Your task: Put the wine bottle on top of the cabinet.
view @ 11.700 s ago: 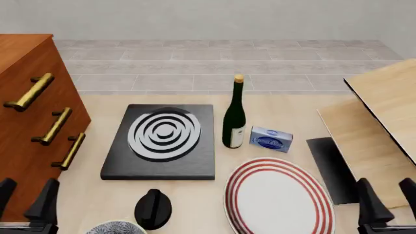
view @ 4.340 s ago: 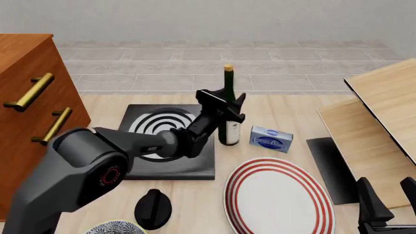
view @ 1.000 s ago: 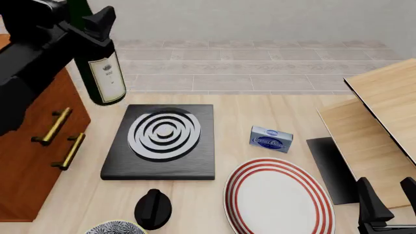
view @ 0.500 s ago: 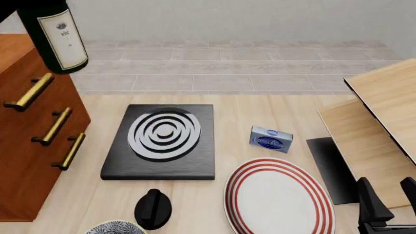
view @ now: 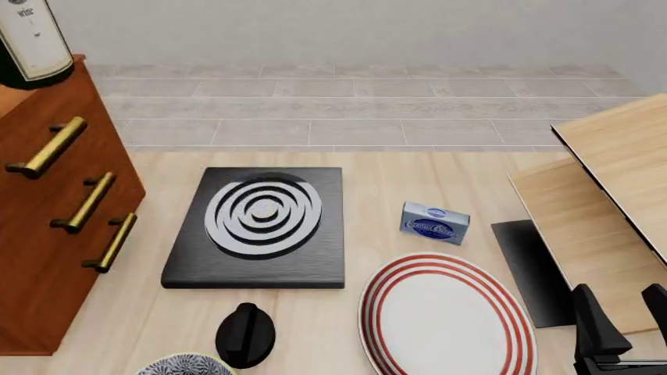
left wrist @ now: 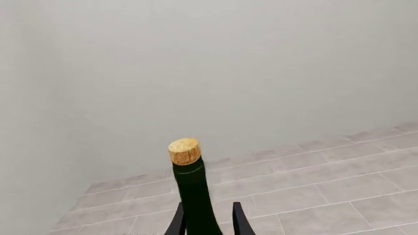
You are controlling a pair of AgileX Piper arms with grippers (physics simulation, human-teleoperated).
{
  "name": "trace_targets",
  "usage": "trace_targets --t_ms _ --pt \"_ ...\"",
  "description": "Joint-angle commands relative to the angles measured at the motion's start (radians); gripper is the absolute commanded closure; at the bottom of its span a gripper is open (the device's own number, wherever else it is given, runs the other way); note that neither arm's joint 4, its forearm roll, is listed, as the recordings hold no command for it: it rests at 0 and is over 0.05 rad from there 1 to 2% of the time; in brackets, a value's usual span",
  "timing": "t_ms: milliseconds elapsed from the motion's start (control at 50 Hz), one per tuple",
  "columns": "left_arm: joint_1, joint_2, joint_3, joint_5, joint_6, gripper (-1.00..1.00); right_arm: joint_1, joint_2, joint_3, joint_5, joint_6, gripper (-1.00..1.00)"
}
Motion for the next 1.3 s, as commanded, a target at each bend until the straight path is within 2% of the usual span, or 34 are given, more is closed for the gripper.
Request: trace_targets --t_ms 20,440,800,1040,1300 --pt "0.052 -0.018 -0.053 0.043 0.025 1.00 0.000 0.000 0.000 0.000 0.000 -1.00" --pt "0.147 -0.025 -0.076 0.060 0.041 1.00 0.000 0.000 0.000 0.000 0.000 -1.00" --pt "0.234 0.017 -0.089 0.031 0.063 1.00 0.000 0.000 0.000 0.000 0.000 -1.00" --pt "0.297 0.051 -0.123 0.029 0.046 1.00 0.000 0.000 0.000 0.000 0.000 -1.00" --pt "0.361 0.110 -0.111 -0.015 0.037 1.00 0.000 0.000 0.000 0.000 0.000 -1.00"
